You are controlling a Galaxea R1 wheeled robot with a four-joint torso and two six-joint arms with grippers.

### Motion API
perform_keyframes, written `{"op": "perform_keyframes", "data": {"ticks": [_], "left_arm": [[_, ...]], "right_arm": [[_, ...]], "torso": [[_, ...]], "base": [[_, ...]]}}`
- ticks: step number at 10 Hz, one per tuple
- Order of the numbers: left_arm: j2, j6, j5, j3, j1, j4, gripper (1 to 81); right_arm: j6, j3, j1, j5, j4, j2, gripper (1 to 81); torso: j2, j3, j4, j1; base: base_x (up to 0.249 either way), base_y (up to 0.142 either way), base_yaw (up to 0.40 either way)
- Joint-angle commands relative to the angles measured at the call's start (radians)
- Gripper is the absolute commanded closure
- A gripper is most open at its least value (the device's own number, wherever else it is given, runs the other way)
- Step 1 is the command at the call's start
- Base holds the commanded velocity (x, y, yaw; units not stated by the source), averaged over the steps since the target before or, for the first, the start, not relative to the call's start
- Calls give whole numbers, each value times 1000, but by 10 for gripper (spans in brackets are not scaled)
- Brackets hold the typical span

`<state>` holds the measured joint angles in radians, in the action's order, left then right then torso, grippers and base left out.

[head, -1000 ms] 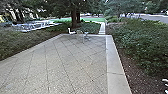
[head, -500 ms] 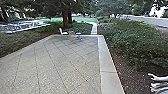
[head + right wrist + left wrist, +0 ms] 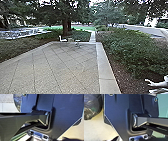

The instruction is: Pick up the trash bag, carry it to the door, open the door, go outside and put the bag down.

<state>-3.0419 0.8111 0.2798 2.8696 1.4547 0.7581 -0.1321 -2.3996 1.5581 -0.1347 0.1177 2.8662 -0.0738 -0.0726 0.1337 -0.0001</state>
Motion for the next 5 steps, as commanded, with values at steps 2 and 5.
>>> {"op": "perform_keyframes", "data": {"ticks": [2,5], "left_arm": [[-31,8,-37,4,-18,4,10],[-52,7,-140,4,-12,9,10]], "right_arm": [[3,-85,-37,-48,5,50,10],[5,-157,-22,3,8,90,10]], "torso": [[-1,14,0,0],[-2,26,0,0]], "base": [[0,0,0],[0,0,0]]}}
